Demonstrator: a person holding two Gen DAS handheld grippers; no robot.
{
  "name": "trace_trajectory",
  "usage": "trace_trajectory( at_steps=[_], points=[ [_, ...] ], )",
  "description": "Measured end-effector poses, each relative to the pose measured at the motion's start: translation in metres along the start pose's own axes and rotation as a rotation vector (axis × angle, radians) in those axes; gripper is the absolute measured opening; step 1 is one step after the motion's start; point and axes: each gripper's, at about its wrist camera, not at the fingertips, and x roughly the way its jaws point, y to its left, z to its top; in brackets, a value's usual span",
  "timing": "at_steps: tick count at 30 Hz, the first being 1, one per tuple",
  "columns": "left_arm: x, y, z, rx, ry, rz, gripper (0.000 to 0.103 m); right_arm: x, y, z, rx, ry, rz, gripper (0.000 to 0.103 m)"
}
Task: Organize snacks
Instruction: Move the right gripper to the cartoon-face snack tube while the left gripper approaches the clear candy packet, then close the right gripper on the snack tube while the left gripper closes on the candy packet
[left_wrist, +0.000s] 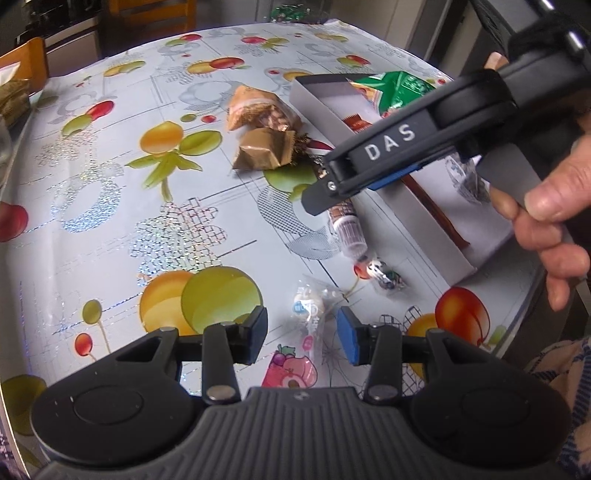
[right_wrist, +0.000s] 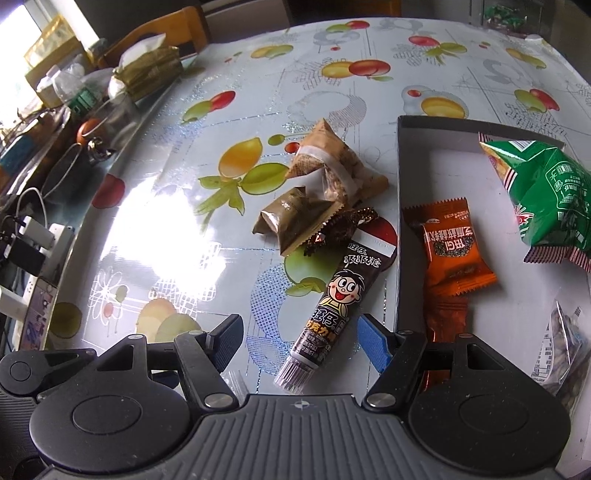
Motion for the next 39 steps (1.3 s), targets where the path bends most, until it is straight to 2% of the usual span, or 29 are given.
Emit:
trace_trajectory(
  at_steps=[13, 24, 34, 39],
  points=[
    [0.011, 0.003, 0.003, 0.072, 0.021, -0.074, 0.04, 0.009, 0.003, 0.004, 0.024, -0.006, -0.064, 0.07],
    [0.016, 0.008, 0.005, 0.113, 0.027, -0.123, 0.04, 0.019, 0.012, 0.01, -0.005, 0.009, -0.095, 0.07],
    [0.015, 0.01, 0.003, 0.138, 0.024, -0.122, 0.04, 0.03, 0.017, 0.009, -0.02, 0.015, -0.125, 0.069],
    [0.014, 0.011, 0.003, 0.141, 0.02, -0.096, 0.035, 0.033, 0.02, 0.009, -0.065, -0.003, -0.145, 0.063]
  ],
)
